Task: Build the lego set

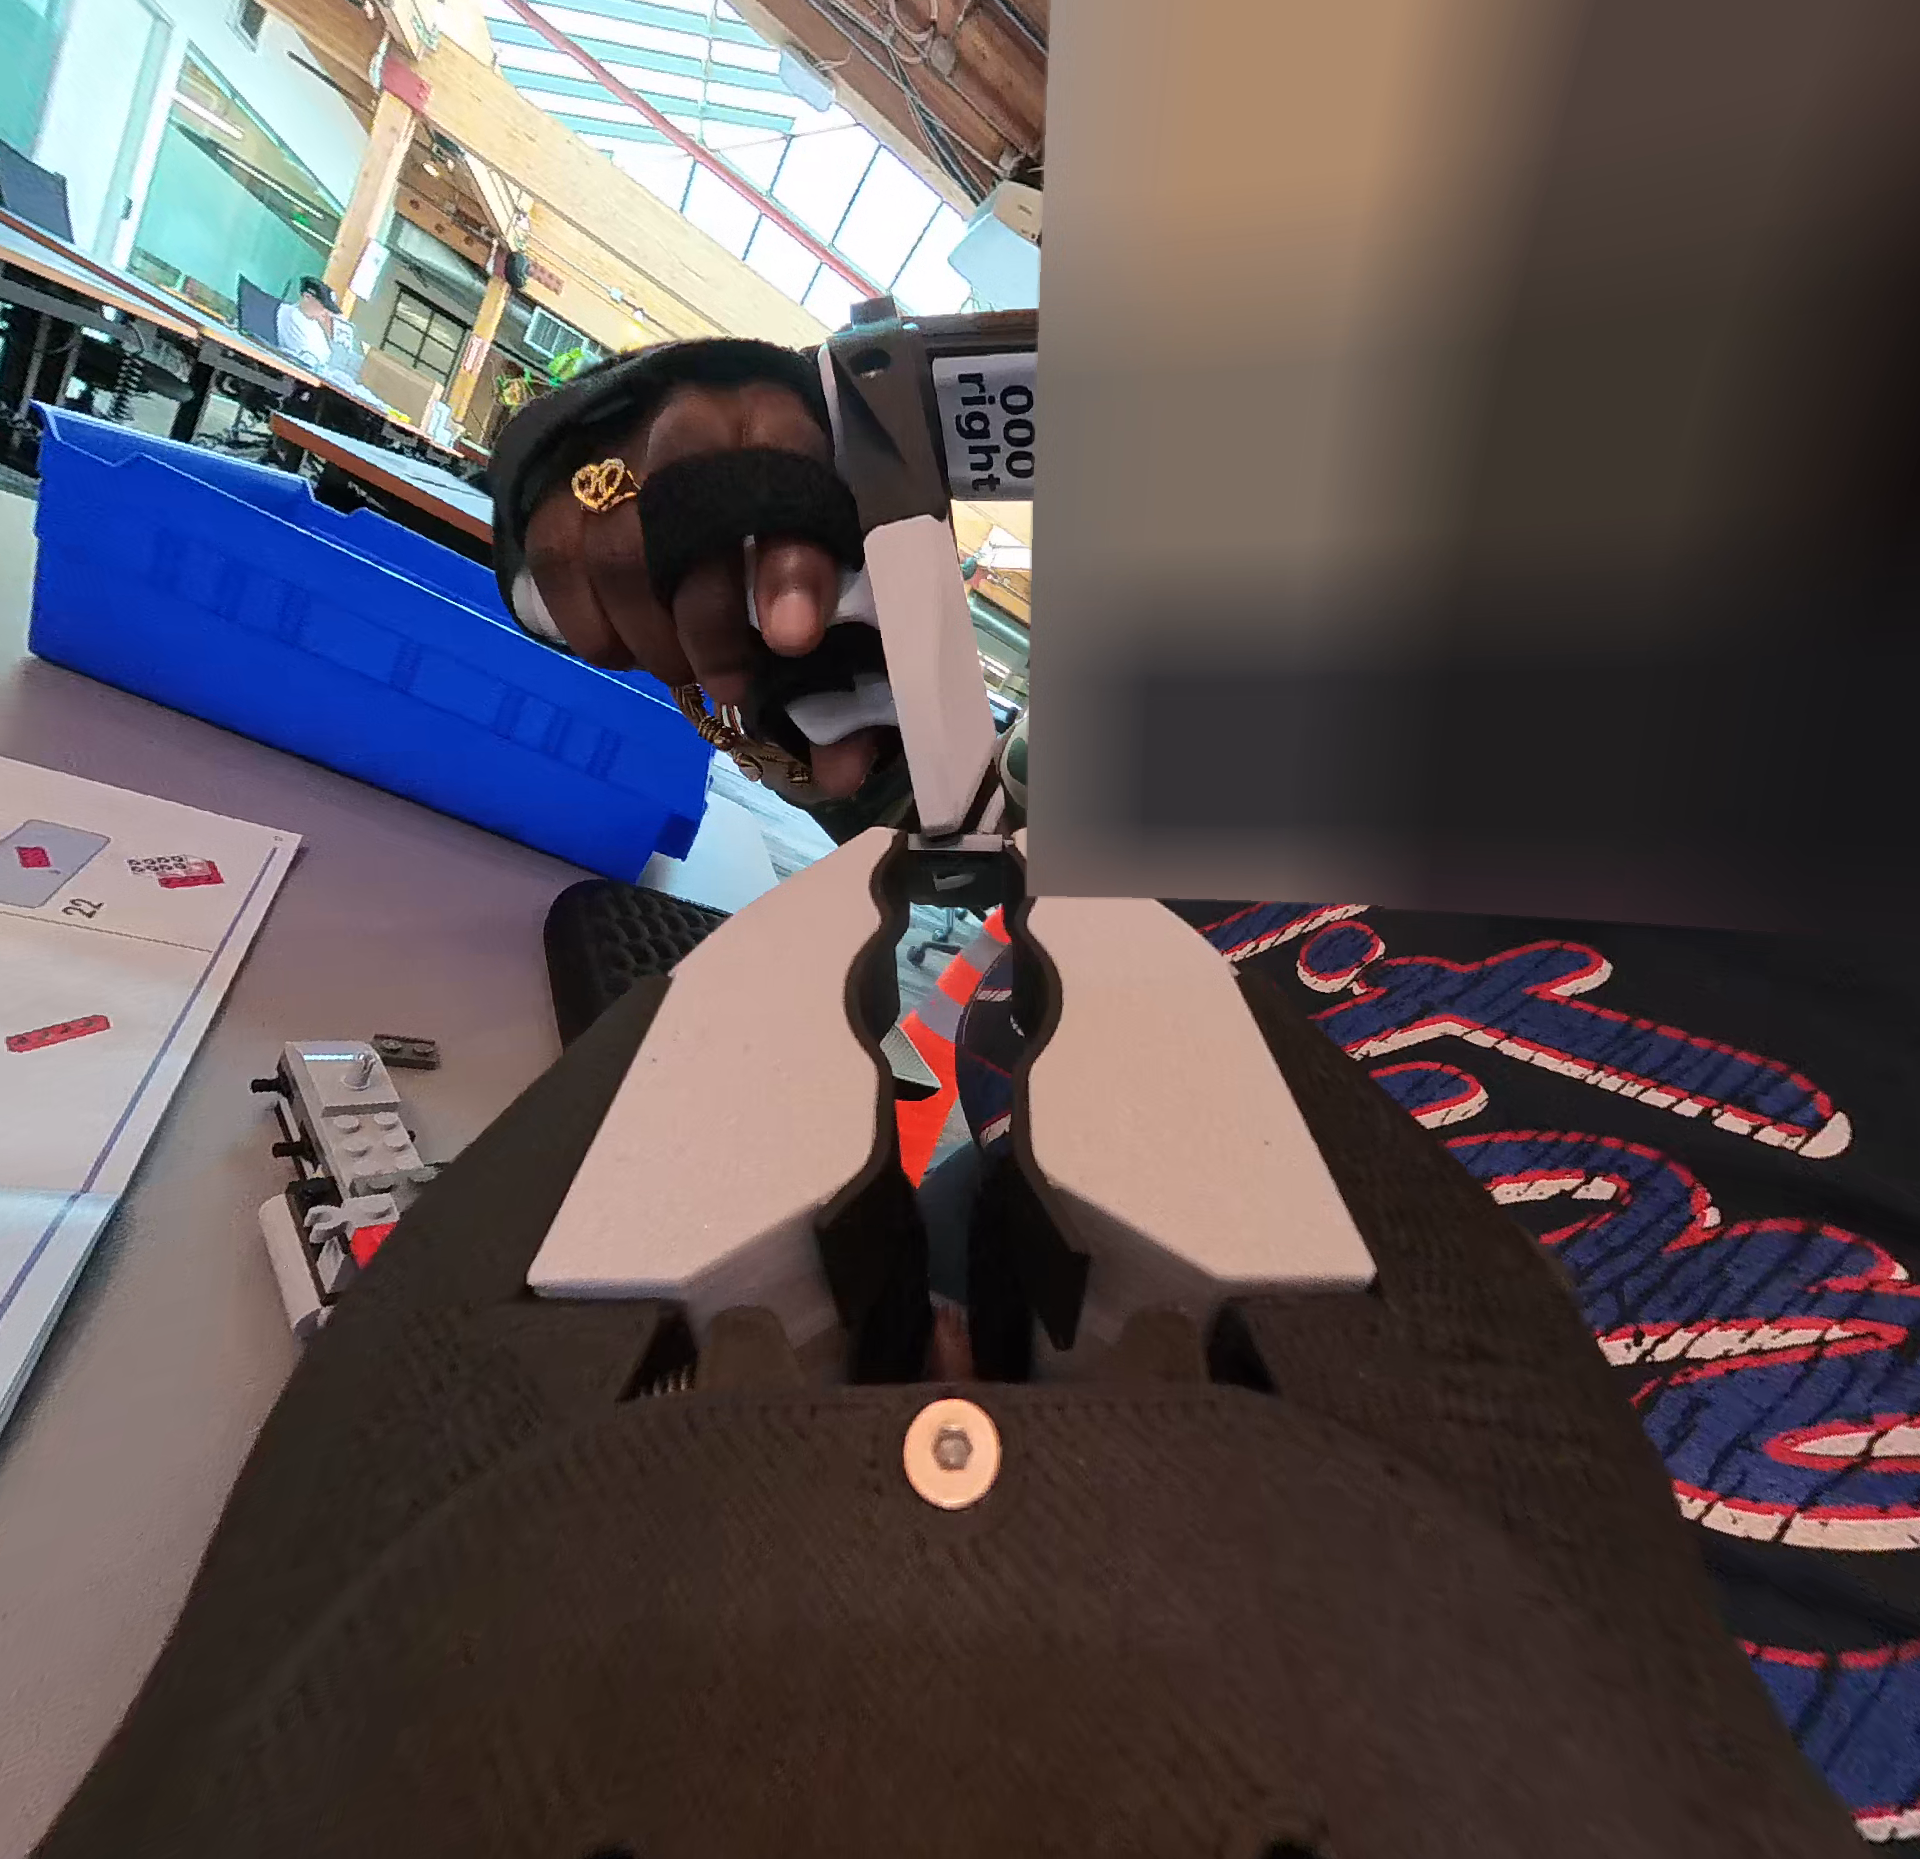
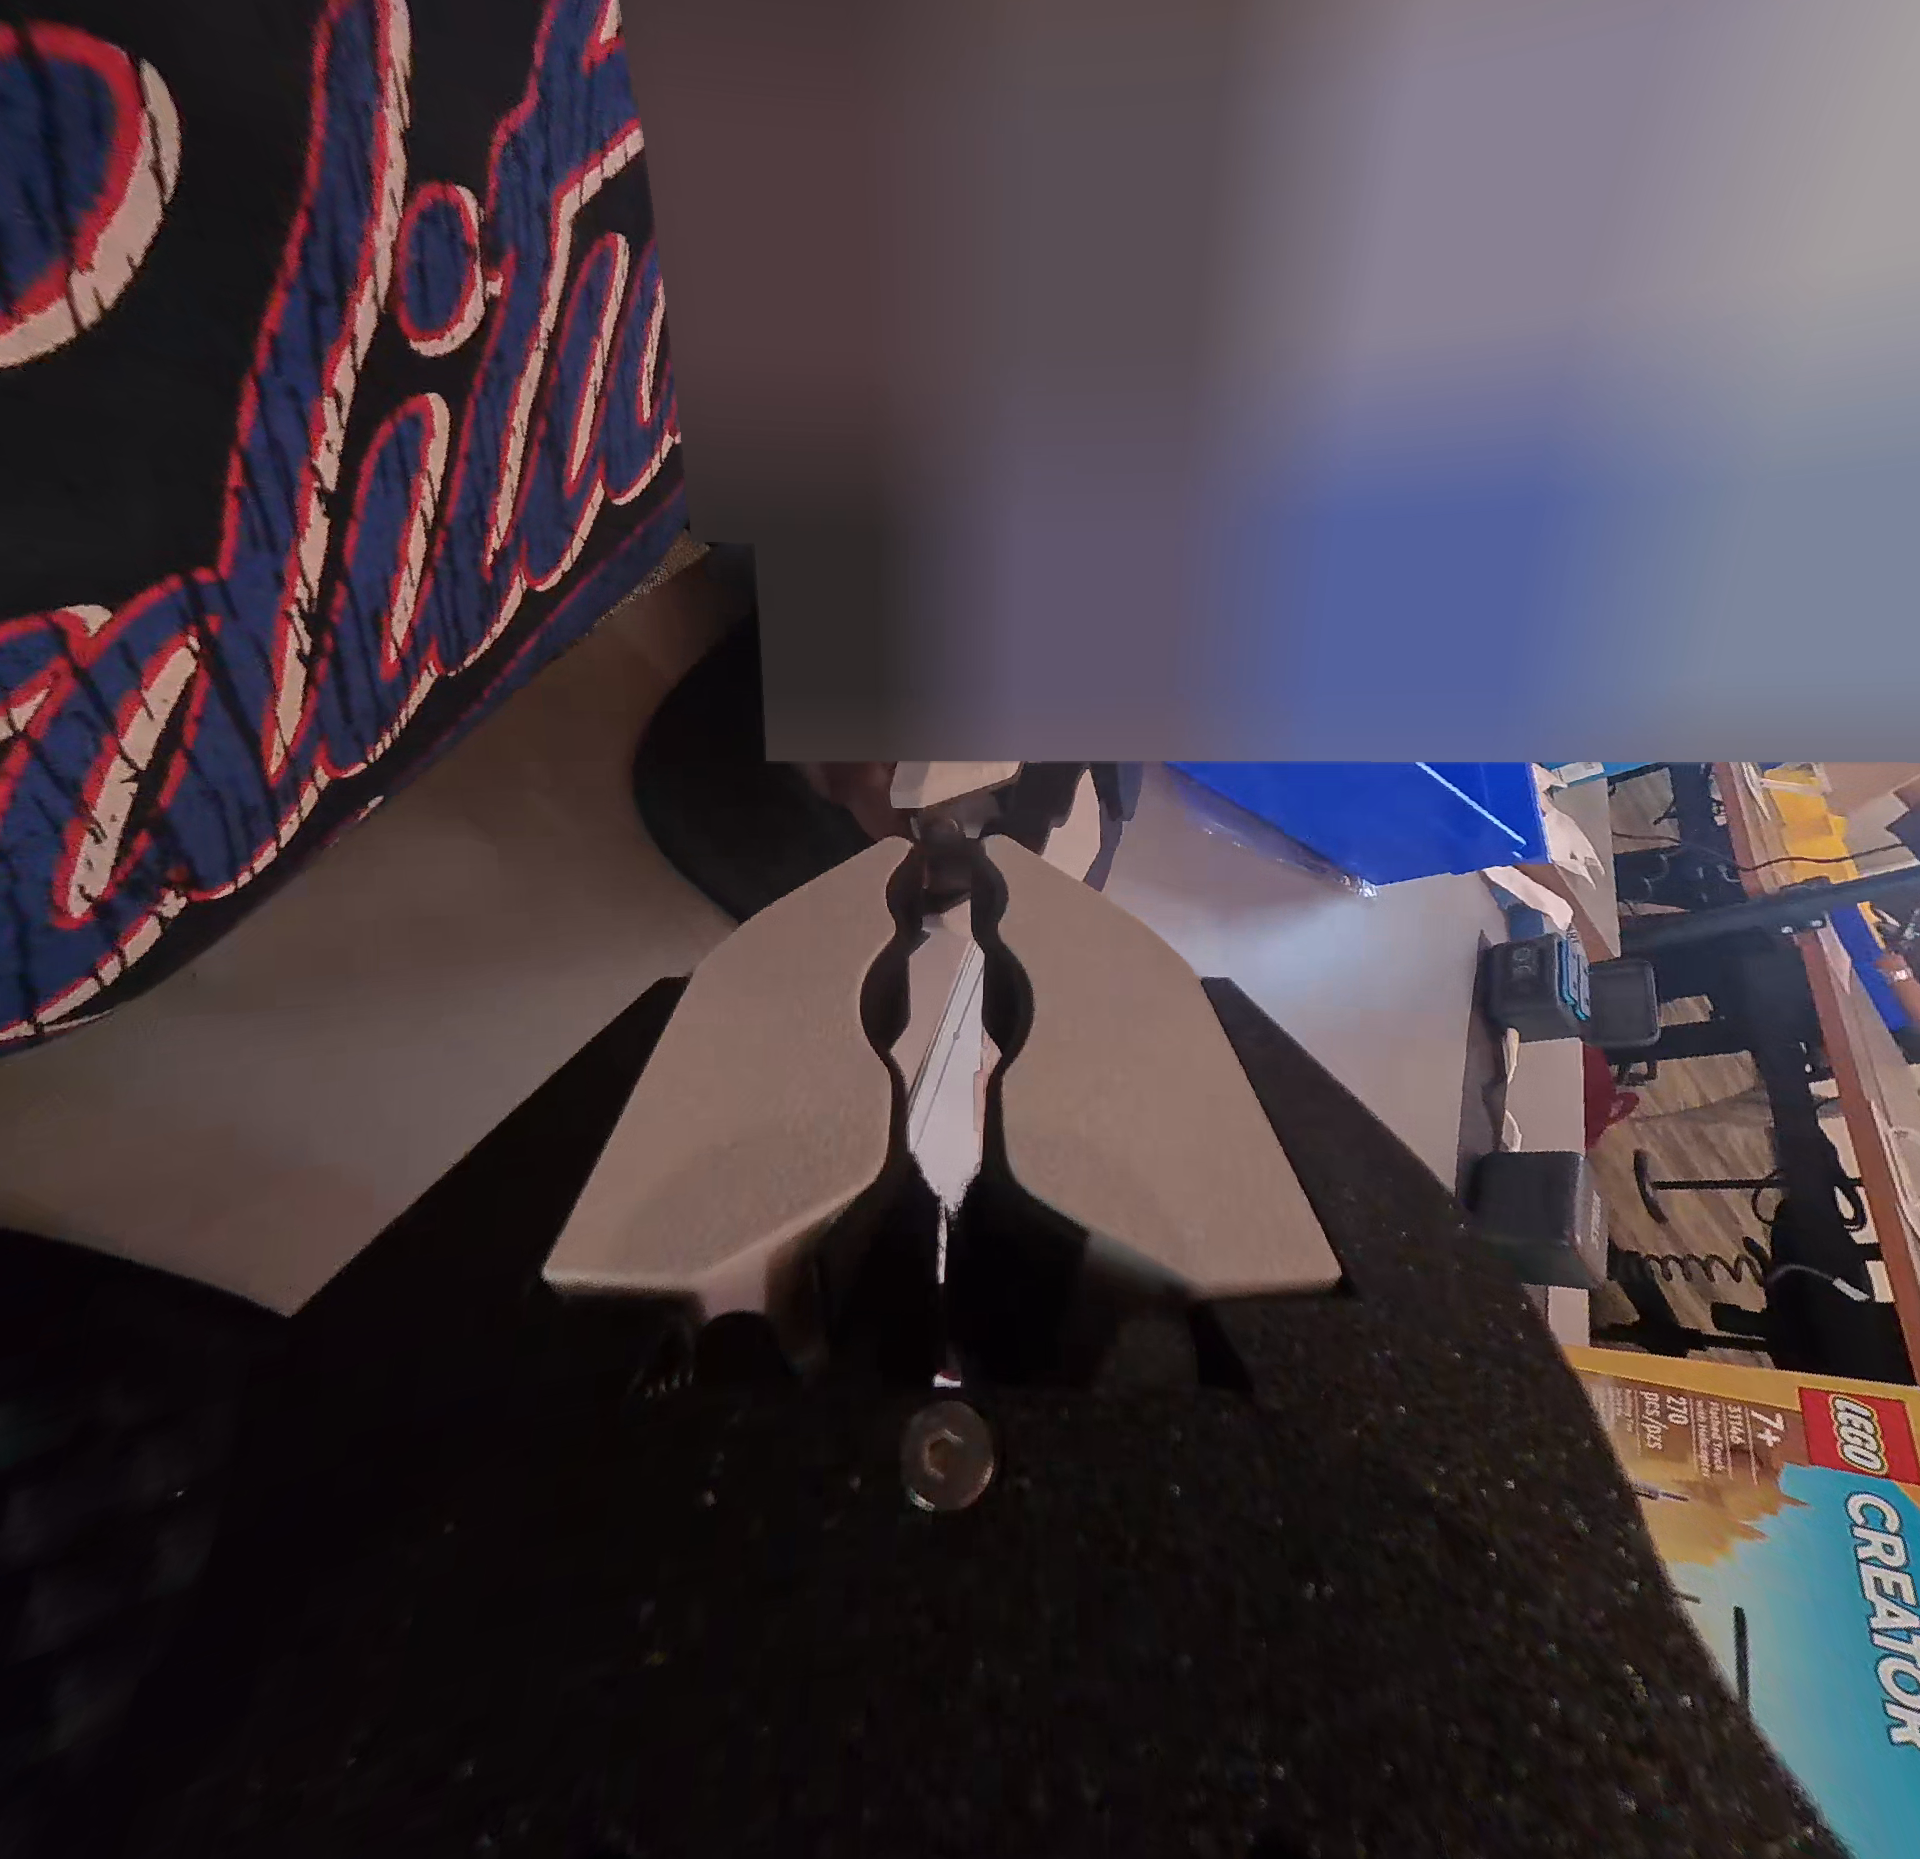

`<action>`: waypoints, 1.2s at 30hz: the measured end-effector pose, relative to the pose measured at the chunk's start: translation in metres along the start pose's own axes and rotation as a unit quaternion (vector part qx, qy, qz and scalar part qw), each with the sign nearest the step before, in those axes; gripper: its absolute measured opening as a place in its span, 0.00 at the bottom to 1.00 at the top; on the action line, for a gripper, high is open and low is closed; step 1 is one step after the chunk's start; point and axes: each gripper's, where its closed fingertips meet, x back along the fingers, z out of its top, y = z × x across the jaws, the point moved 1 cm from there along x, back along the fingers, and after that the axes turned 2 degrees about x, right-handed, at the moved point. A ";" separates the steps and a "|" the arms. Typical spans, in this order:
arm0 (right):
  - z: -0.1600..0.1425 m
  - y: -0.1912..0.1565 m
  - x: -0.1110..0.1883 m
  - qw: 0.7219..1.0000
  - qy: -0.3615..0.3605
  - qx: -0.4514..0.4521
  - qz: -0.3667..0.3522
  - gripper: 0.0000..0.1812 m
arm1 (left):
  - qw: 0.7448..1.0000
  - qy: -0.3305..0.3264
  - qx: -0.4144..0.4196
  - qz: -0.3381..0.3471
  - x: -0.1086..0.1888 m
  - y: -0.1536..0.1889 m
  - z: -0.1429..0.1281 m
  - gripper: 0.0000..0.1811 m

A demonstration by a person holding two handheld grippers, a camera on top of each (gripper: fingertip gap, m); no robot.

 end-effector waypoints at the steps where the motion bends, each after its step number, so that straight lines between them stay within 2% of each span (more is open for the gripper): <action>1: 0.000 0.000 0.000 1.000 -0.001 -0.004 -0.001 0.04 | 1.000 -0.002 0.000 0.000 0.000 0.000 0.000 0.09; 4: -0.005 0.001 0.002 0.999 -0.007 -0.037 -0.021 0.04 | 1.000 -0.001 0.001 0.016 0.001 -0.004 0.002 0.11; 6: -0.015 0.005 0.005 0.991 -0.012 -0.125 -0.050 0.04 | 0.998 -0.018 -0.015 0.055 0.007 -0.009 0.004 0.18; 7: -0.025 0.005 0.007 0.979 -0.022 -0.191 -0.063 0.04 | 0.993 -0.045 -0.037 0.102 0.013 -0.018 0.002 0.20; 8: -0.036 0.004 0.008 0.961 -0.032 -0.262 -0.078 0.04 | 0.979 -0.087 -0.069 0.169 0.023 -0.030 -0.003 0.21; 9: -0.045 0.002 0.009 0.937 -0.039 -0.334 -0.096 0.04 | 0.952 -0.141 -0.110 0.247 0.036 -0.044 -0.009 0.23; 11: -0.061 -0.007 0.007 0.871 -0.050 -0.476 -0.113 0.04 | 0.884 -0.244 -0.177 0.357 0.058 -0.063 -0.024 0.24; 13: -0.071 -0.020 0.000 0.804 -0.056 -0.582 -0.109 0.04 | 0.843 -0.327 -0.188 0.384 0.063 -0.069 -0.044 0.25; 16: -0.087 -0.040 -0.010 0.735 -0.091 -0.661 -0.117 0.04 | 0.817 -0.393 -0.189 0.377 0.058 -0.076 -0.067 0.22; 18: -0.092 -0.050 -0.015 0.701 -0.102 -0.696 -0.119 0.04 | 0.820 -0.400 -0.190 0.363 0.052 -0.079 -0.074 0.18; 20: -0.092 -0.057 -0.018 0.681 -0.114 -0.713 -0.119 0.04 | 0.827 -0.395 -0.179 0.358 0.047 -0.080 -0.077 0.11; 25: -0.096 -0.069 -0.017 0.656 -0.158 -0.726 -0.132 0.04 | 0.832 -0.398 -0.153 0.355 0.042 -0.076 -0.082 0.10; 28: -0.093 -0.070 -0.019 0.648 -0.179 -0.727 -0.138 0.04 | 0.856 -0.397 -0.117 0.311 0.040 -0.068 -0.087 0.09; 32: -0.088 -0.070 -0.023 0.635 -0.218 -0.725 -0.154 0.04 | 0.893 -0.358 -0.069 0.262 0.039 -0.061 -0.082 0.09; 36: -0.083 -0.066 -0.026 0.625 -0.250 -0.716 -0.186 0.04 | 0.911 -0.343 -0.037 0.226 0.039 -0.056 -0.082 0.09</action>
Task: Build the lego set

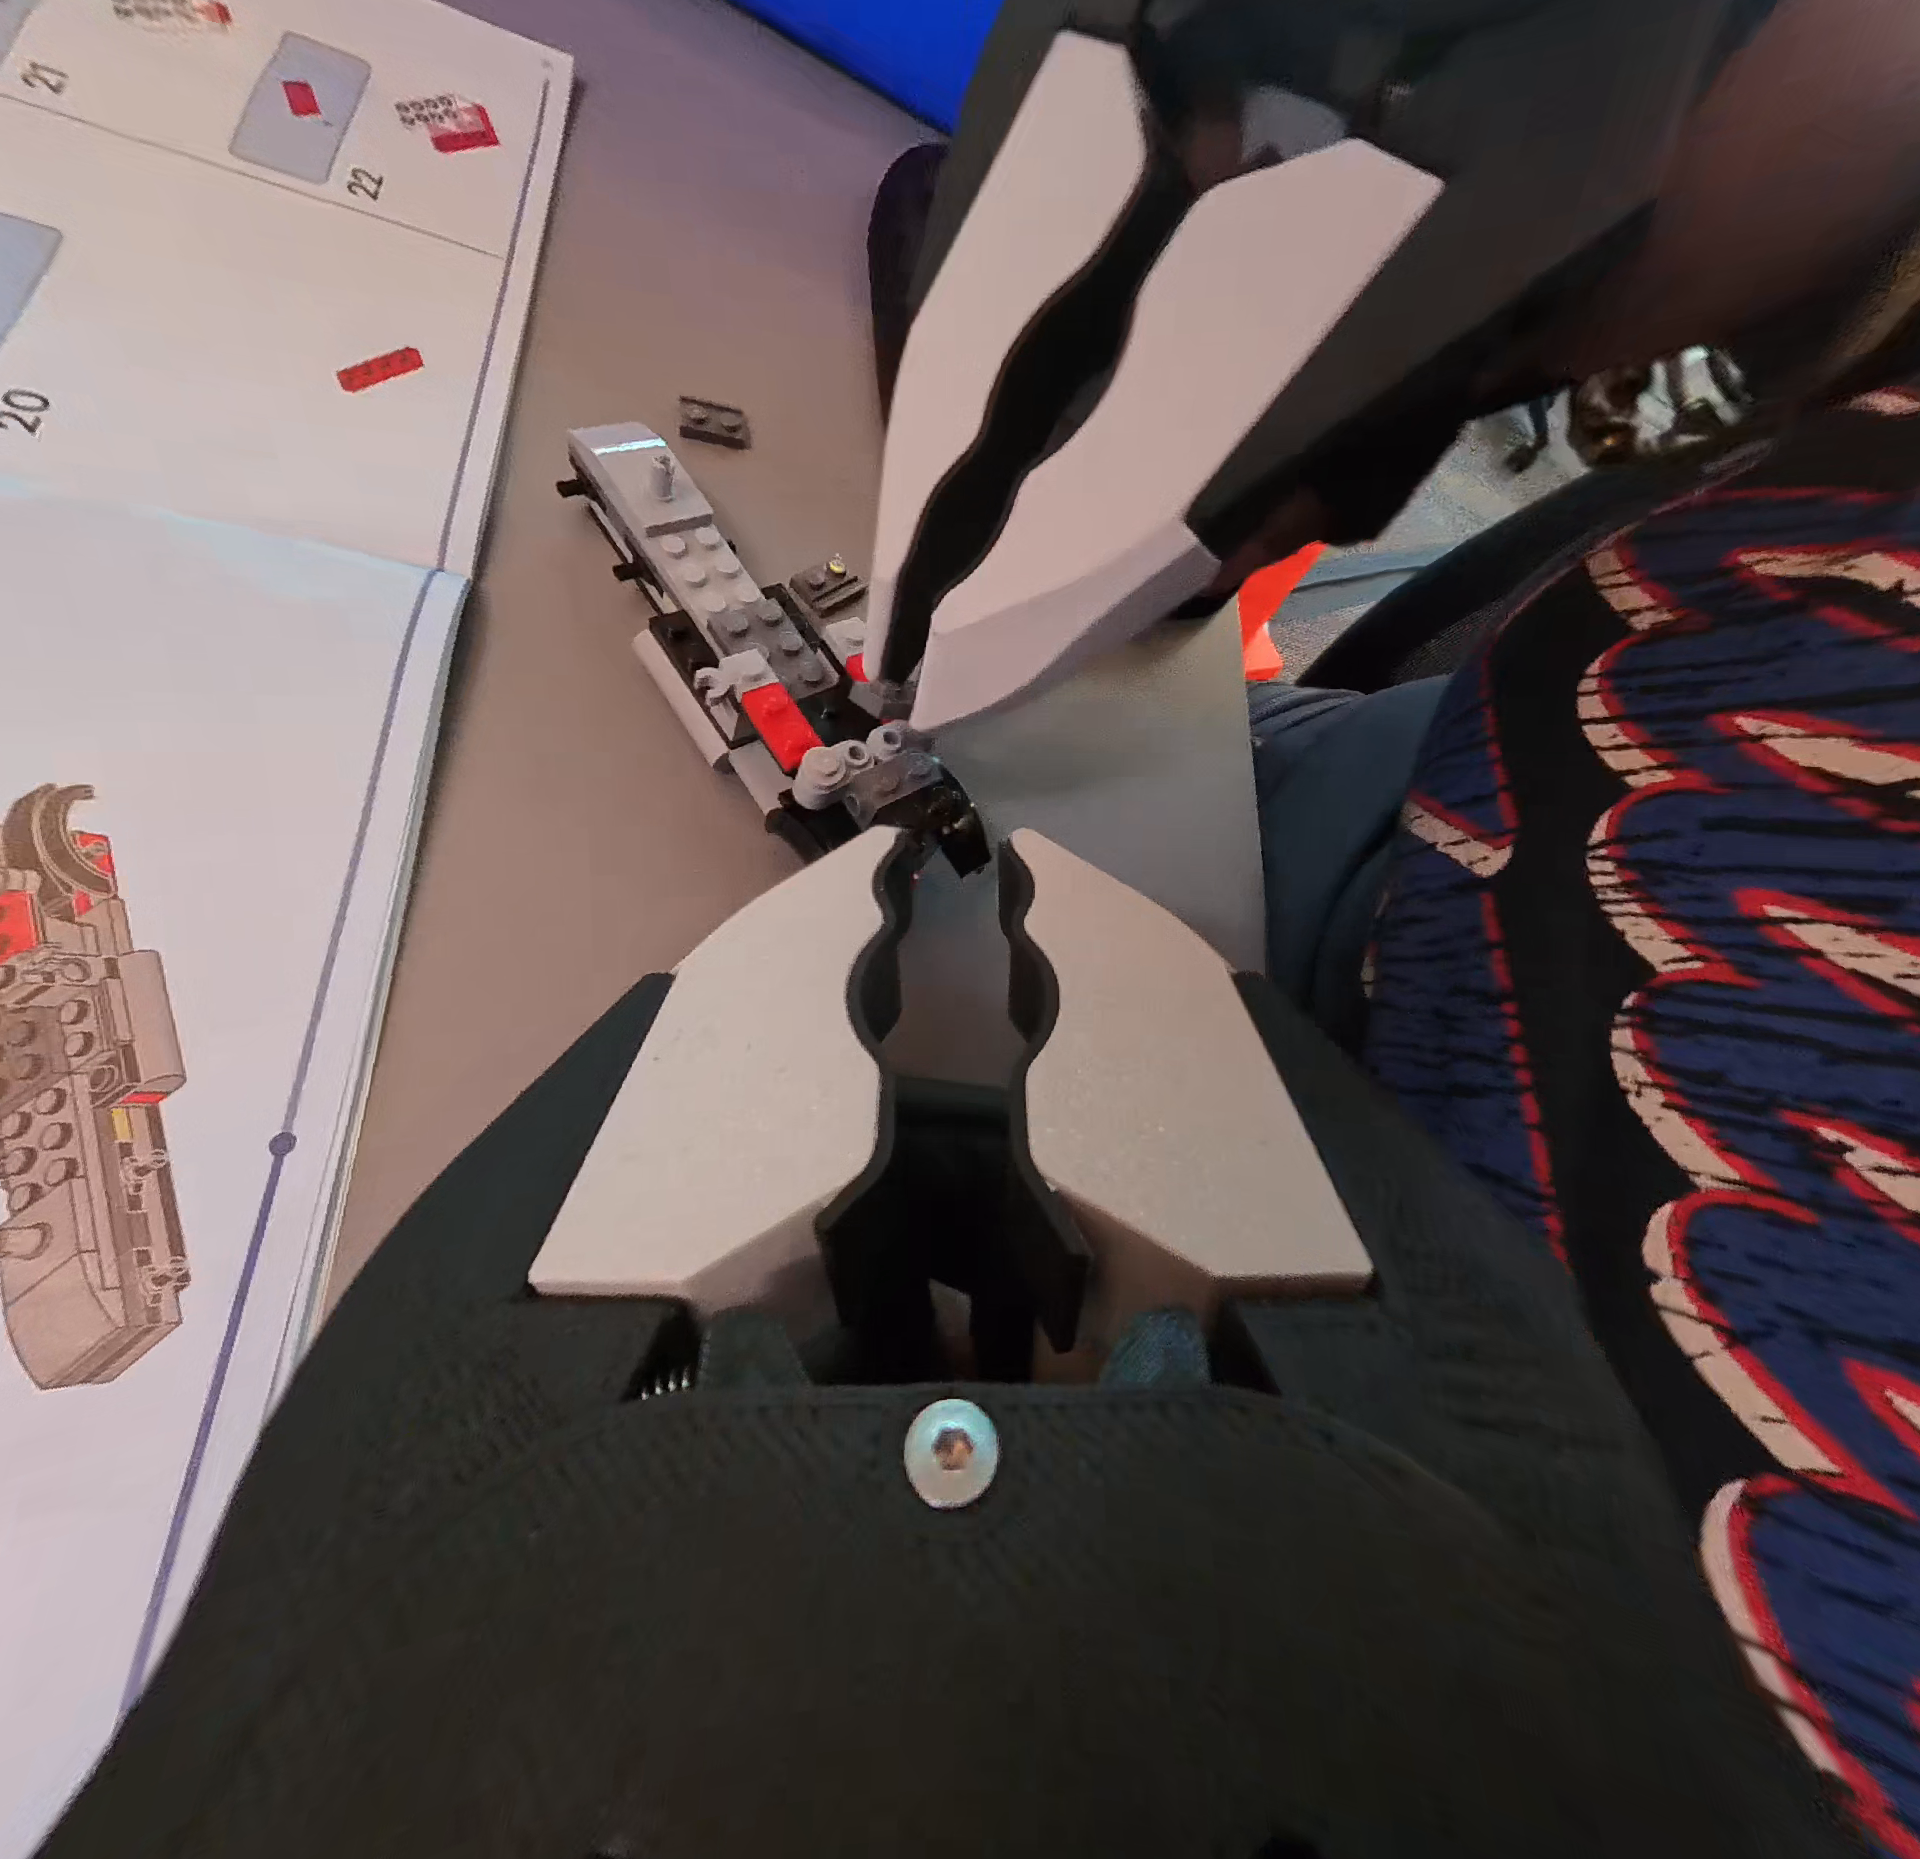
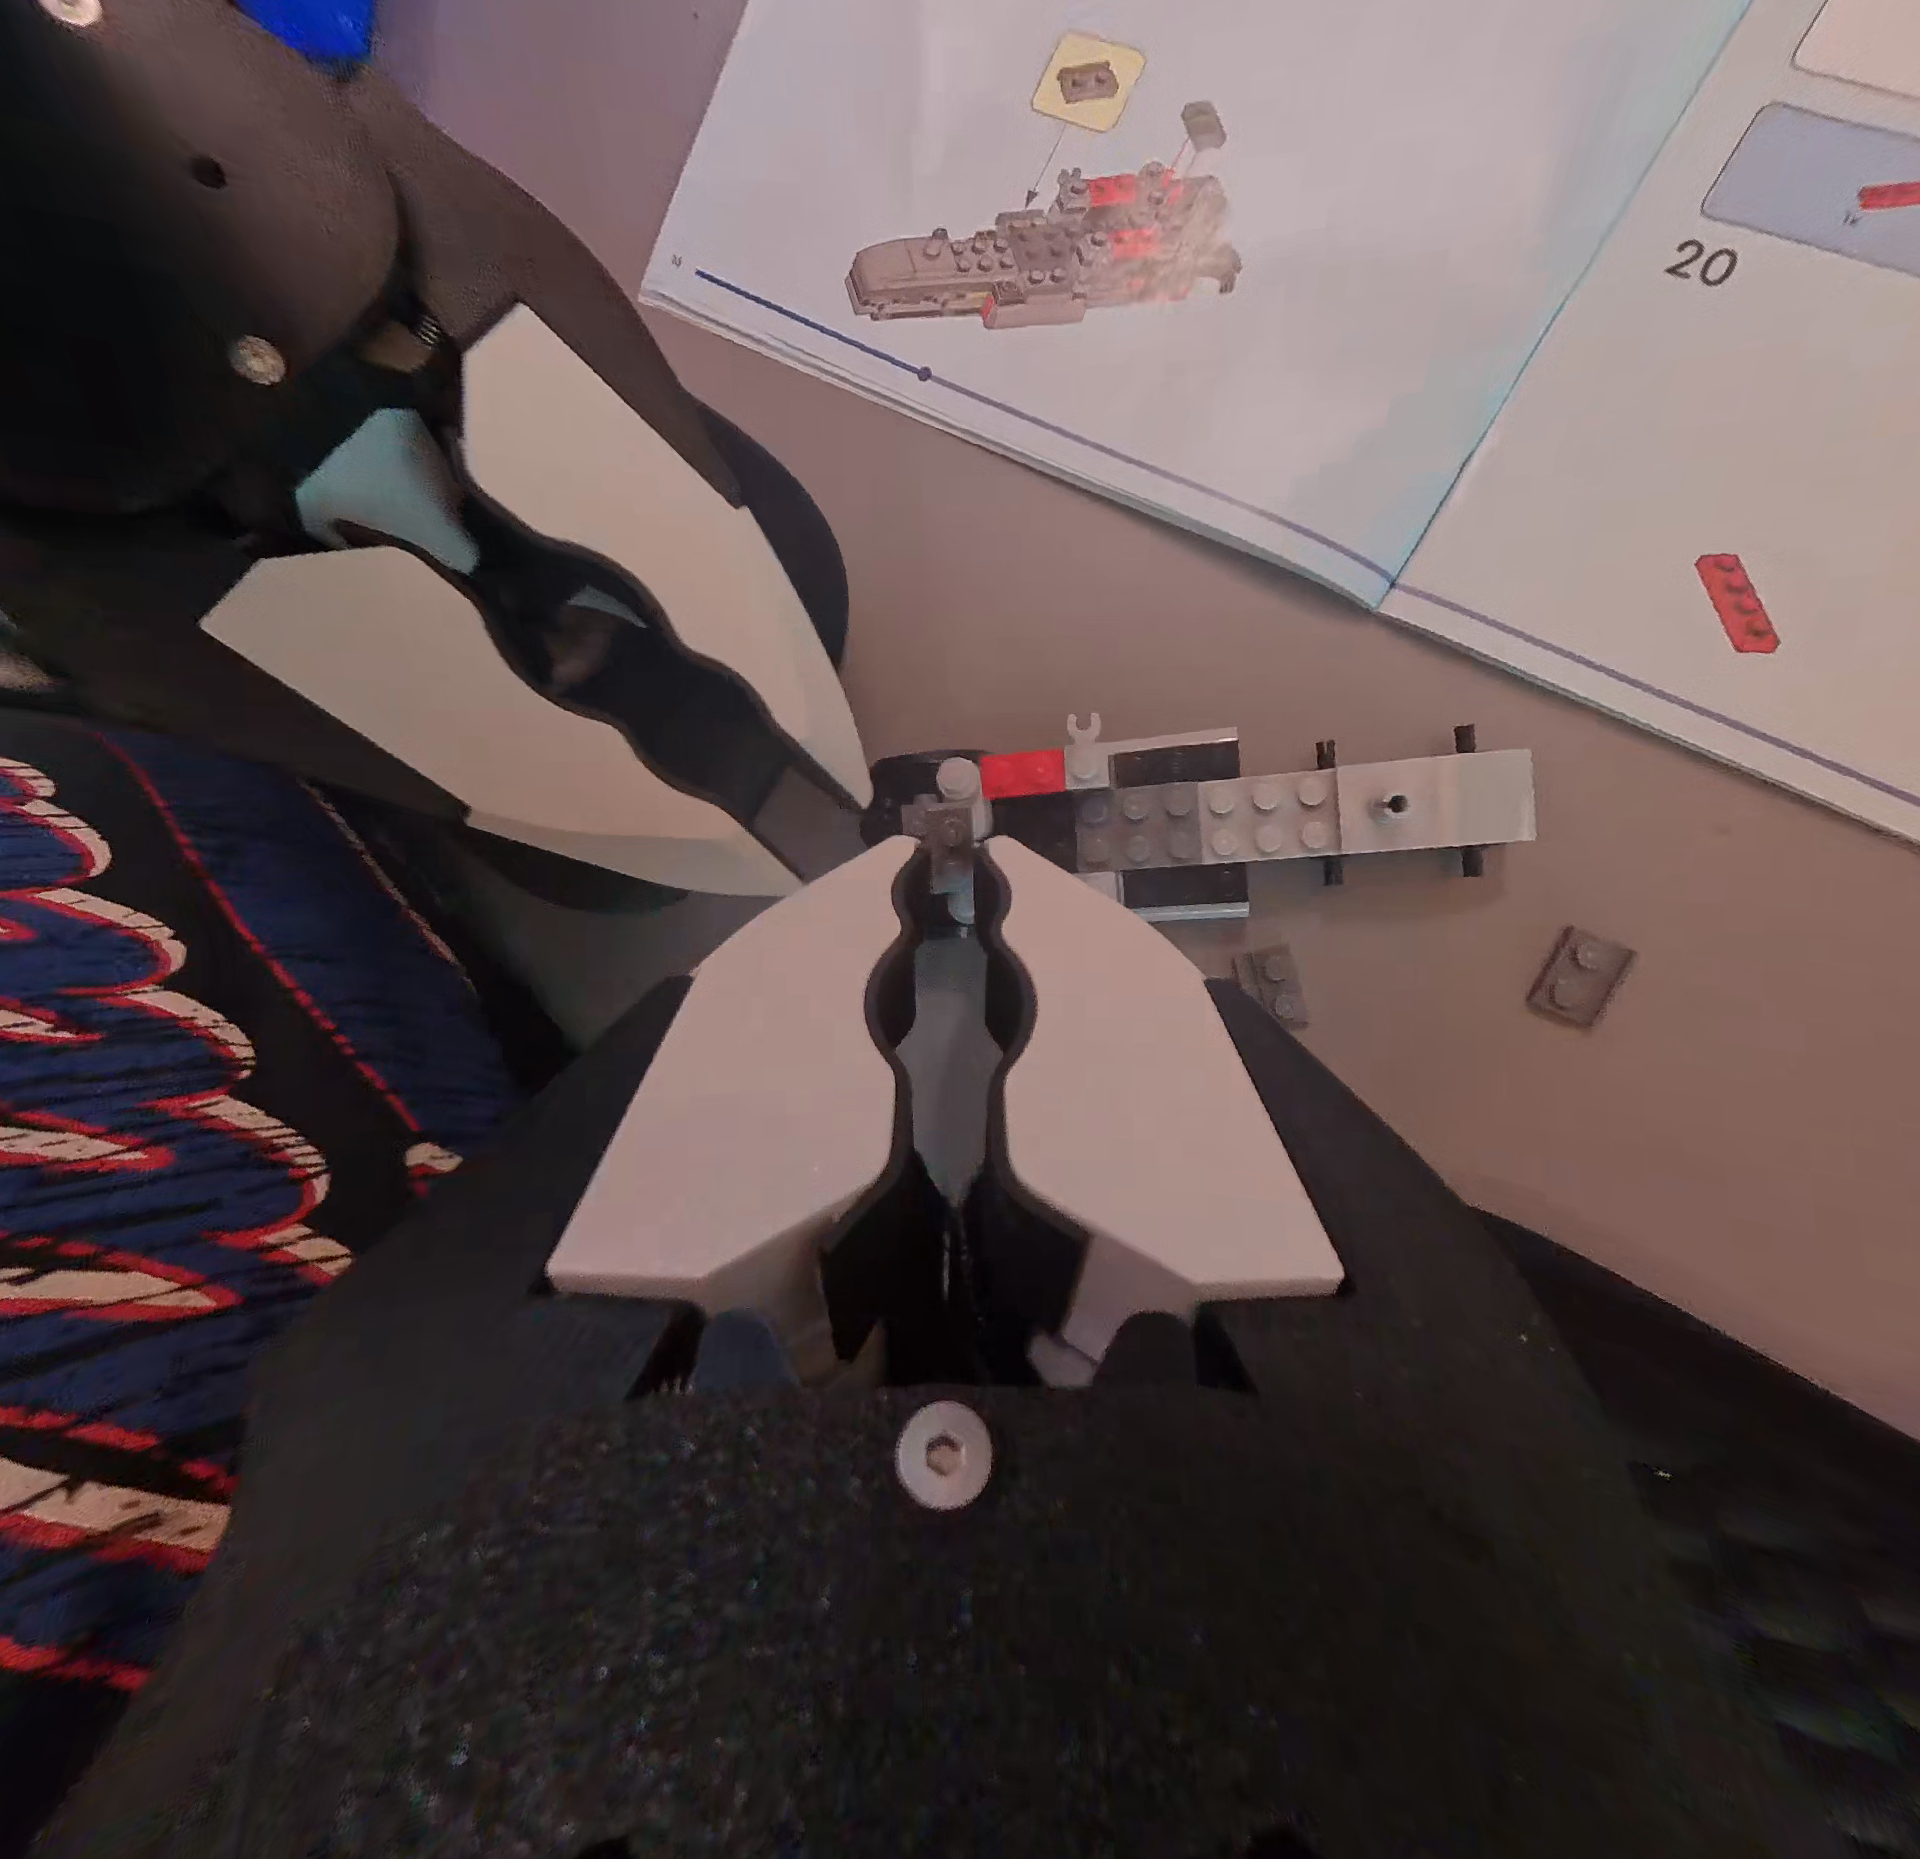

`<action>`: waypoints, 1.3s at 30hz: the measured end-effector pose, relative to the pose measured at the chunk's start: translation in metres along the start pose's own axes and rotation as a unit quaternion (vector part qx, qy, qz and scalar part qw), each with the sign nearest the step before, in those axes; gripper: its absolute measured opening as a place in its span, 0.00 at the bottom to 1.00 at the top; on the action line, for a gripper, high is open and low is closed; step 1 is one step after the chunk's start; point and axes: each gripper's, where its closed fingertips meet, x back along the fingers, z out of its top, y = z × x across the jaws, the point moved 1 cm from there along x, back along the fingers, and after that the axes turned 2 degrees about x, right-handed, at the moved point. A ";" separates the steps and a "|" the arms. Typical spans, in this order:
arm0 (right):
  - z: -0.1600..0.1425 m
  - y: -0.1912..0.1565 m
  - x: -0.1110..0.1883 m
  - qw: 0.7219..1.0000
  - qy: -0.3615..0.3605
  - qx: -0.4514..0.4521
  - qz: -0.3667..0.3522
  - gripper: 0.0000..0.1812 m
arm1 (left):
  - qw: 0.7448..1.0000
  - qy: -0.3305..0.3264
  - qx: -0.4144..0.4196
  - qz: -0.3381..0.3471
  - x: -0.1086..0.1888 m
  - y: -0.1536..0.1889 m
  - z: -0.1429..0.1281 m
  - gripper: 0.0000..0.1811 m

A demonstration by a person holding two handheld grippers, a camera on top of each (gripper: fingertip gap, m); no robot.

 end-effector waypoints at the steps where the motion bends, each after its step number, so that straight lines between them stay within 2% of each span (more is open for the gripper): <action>1: 0.001 -0.001 -0.001 1.000 0.000 0.000 -0.009 0.04 | 1.000 -0.002 0.005 -0.002 0.000 -0.001 -0.001 0.08; 4: 0.001 0.003 -0.004 0.999 -0.015 0.007 -0.047 0.04 | 1.000 0.004 0.005 -0.004 0.000 -0.001 0.000 0.06; 10: -0.002 0.005 -0.007 0.996 -0.050 0.026 -0.067 0.04 | 1.000 0.025 0.011 -0.004 0.005 -0.002 0.003 0.04; 30: -0.005 0.002 -0.001 0.986 -0.118 0.082 -0.081 0.04 | 0.999 0.023 0.022 -0.001 0.005 -0.004 0.002 0.05; 39: -0.006 0.003 -0.003 0.985 -0.127 0.083 -0.083 0.04 | 0.999 0.026 0.022 -0.003 0.006 -0.004 0.002 0.04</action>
